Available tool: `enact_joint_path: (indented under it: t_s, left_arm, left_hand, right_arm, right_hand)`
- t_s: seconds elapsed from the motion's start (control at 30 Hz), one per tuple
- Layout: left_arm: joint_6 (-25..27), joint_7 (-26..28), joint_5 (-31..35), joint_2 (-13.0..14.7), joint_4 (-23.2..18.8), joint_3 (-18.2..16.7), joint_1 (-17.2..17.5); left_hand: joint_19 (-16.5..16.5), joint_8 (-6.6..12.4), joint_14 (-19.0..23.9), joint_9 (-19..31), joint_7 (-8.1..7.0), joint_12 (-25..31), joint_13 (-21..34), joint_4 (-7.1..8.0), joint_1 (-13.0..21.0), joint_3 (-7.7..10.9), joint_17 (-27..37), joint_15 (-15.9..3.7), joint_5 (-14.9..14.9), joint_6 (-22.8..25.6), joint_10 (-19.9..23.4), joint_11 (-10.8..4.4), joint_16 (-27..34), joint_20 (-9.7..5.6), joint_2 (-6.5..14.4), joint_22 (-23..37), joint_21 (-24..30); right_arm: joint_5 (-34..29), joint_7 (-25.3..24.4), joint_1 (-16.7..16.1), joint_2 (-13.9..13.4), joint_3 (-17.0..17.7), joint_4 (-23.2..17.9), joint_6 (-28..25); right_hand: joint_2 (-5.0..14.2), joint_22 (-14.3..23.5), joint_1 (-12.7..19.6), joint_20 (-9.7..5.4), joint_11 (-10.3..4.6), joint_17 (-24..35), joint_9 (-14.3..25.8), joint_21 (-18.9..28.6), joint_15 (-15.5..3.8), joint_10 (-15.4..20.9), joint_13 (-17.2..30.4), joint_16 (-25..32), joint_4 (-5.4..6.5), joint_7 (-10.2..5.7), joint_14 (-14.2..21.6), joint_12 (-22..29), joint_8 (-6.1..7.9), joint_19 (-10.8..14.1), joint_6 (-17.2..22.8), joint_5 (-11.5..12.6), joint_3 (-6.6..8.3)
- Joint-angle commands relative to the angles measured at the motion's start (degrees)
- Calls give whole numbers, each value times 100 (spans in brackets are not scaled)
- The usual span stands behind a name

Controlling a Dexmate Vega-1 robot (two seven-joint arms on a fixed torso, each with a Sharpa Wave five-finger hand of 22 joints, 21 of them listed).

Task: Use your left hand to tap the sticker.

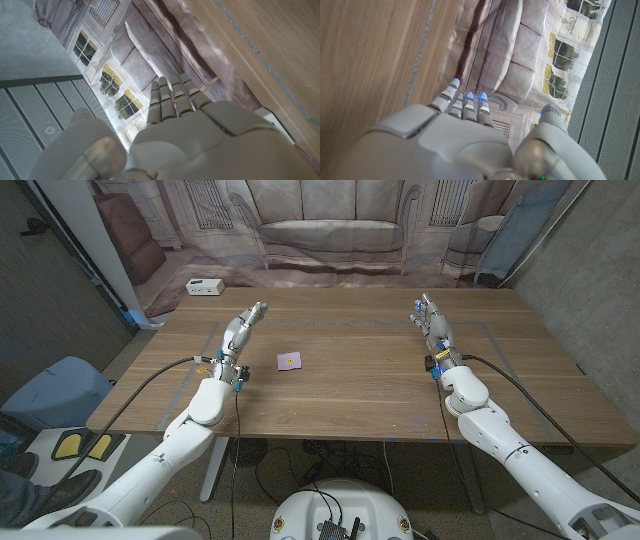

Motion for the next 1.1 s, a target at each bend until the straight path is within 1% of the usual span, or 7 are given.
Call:
enact_joint_path:
  t_s: [0.03, 0.2, 0.3, 0.53, 0.77, 0.87, 1.1]
  left_arm:
    - [330, 650, 985, 197, -323, -99, 185]
    - [606, 1437, 1917, 247, -471, -128, 251]
    - [793, 1708, 2251, 306, -585, -111, 284]
    - [1306, 1934, 2669, 513, -867, -21, 343]
    - [1858, 2175, 3087, 717, -1187, 73, 411]
    - [2055, 2256, 3204, 779, -1282, 118, 424]
    - [2545, 2347, 3457, 905, -1454, 263, 402]
  left_hand:
    - [62, 8, 31, 20, -10, 2, 14, -33, 45, 22, 7, -4, -11, 44, 22, 1, -3, 17, -7, 25, -46]
    - [96, 3, 57, 21, -28, 2, 9, -42, 56, 17, 8, 11, -8, 88, 55, 20, -14, 101, -5, 26, -66]
    - [166, 16, 144, 22, -25, 20, 5, -52, 71, 11, 10, 1, -2, 189, 139, 10, -4, 92, -4, 27, -77]
    - [223, 19, 206, 23, -51, 35, 1, -62, 83, 3, 11, -37, 5, 265, 220, -62, -5, 89, -5, 27, -95]
    - [243, 21, 241, 24, -44, 37, -1, -68, 92, -2, 10, -63, 10, 320, 255, -50, -9, 110, -5, 27, -115]
    - [246, 20, 255, 24, -58, 31, -2, -70, 96, -4, 10, -71, 12, 339, 255, -73, -12, 113, -3, 27, -127]
    - [262, 15, 317, 25, -69, 37, -4, -73, 101, -10, 11, -63, 17, 383, 307, -56, -8, 148, 2, 28, -152]
  right_arm:
    - [-38, -147, -54, 55, -38, -121, -112]
    - [-59, -163, -60, 71, -57, -126, -117]
    - [-76, -174, -63, 78, -69, -119, -117]
    - [-42, -176, -66, 95, -84, -119, -176]
    - [5, -185, -87, 116, -75, -113, -182]
    - [-25, -189, -90, 110, -80, -107, -158]
    - [18, -165, -109, 123, -67, -85, -125]
  right_hand:
    - [33, 14, 44, -20, 53, 12, 11, -14, 20, -3, 15, -9, 1, 0, -73, -28, -13, -34, -6, 40, -1]
    - [39, 14, 46, -14, 60, 12, 11, -23, 33, 4, 15, -12, 2, 1, -69, -30, -12, -37, 3, 40, -2]
    - [41, 14, 47, -13, 60, 12, 10, -29, 30, -1, 16, -17, 2, 1, -72, -35, -13, -38, 4, 40, -3]
    - [44, 15, 48, -7, 67, 11, 10, -42, 45, -5, 16, -25, 2, -1, -75, -43, -14, -42, 7, 40, -6]
    - [47, 15, 50, -16, 62, 11, 10, -47, 26, 12, 17, -25, 2, 7, -61, -43, -12, -27, 20, 40, -9]
    - [50, 15, 53, -20, 61, 10, 10, -50, 22, 13, 17, -28, 1, 12, -59, -45, -12, -23, 24, 41, -10]
    - [54, 15, 59, -23, 52, 9, 10, -55, 12, 15, 18, -31, -1, 18, -52, -50, -11, -14, 33, 41, -10]
